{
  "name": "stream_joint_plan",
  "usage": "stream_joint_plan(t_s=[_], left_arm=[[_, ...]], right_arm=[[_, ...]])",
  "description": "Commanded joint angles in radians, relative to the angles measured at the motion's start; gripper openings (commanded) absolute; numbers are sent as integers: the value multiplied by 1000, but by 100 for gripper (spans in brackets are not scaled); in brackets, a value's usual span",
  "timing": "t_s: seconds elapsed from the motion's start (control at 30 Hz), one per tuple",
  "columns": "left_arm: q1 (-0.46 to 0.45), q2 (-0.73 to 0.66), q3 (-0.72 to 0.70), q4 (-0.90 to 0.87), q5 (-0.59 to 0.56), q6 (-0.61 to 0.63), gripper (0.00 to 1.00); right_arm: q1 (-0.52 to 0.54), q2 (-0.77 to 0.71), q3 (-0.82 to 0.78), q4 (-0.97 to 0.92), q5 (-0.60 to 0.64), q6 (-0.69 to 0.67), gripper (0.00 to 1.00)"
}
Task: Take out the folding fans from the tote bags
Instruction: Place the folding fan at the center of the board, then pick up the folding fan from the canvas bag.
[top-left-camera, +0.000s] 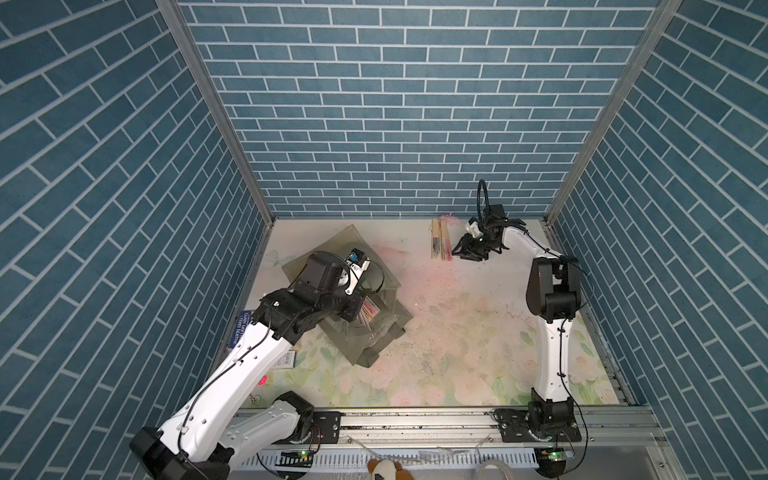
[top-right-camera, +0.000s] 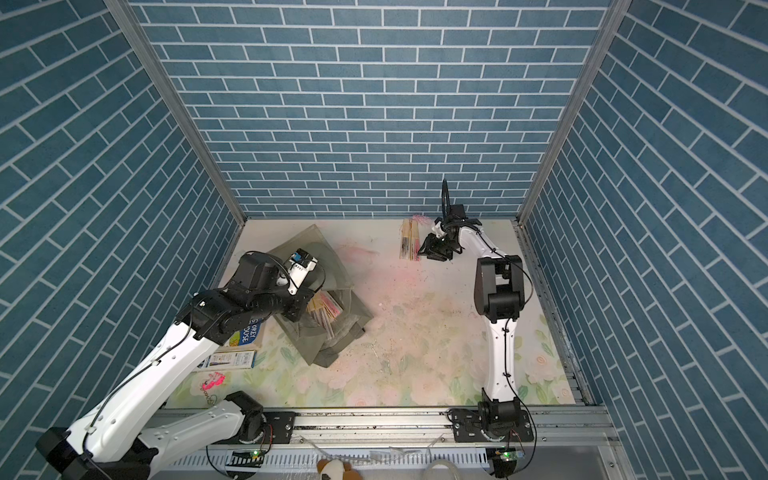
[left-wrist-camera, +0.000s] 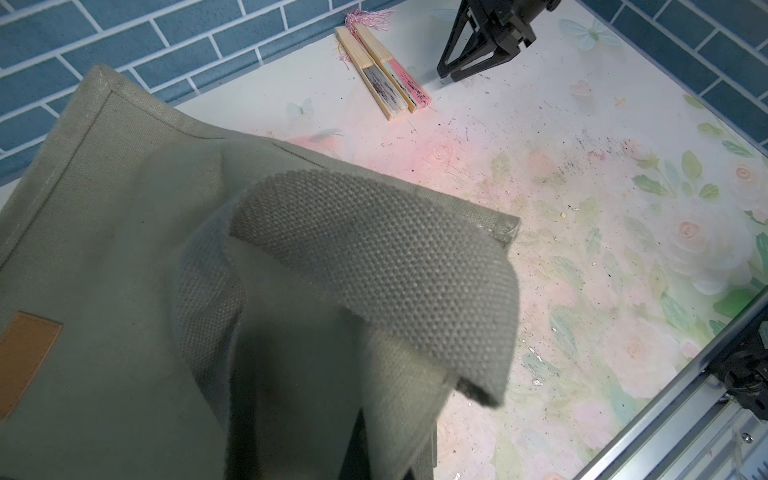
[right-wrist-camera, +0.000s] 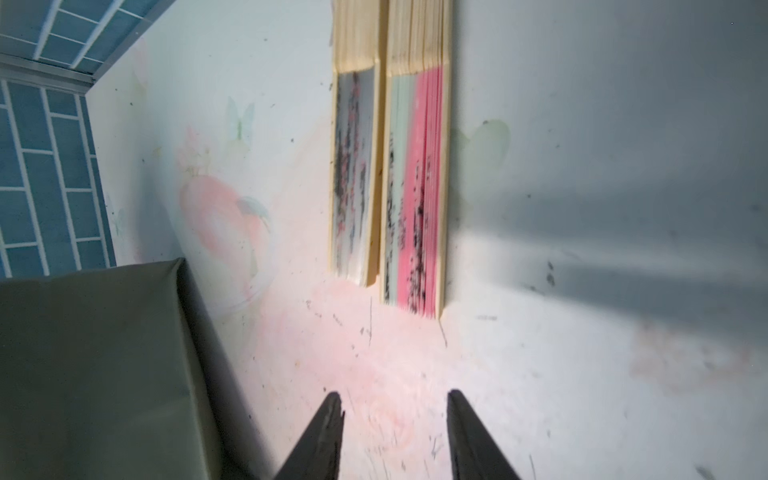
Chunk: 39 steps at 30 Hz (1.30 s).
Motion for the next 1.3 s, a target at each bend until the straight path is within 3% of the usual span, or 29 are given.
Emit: stream_joint_plan(t_s=[0.0, 0.17, 0.5, 0.83, 1.27], left_arm=[[5, -6, -13, 2, -18, 3, 0], [5, -3, -13, 0, -17, 3, 0], [5, -21, -20, 13, -22, 8, 0], [5, -23, -22, 14, -23, 9, 0], [4, -31, -27, 24, -16, 8, 0]], right_arm=[[0, -179, -178, 180, -25, 82, 39], [3, -397, -469, 392, -57, 196, 33], [53, -745, -775, 481, -10, 242, 27], [254, -1040, -1022, 527, 63, 183, 26], [487, -1206, -1214, 696, 109, 17, 23]])
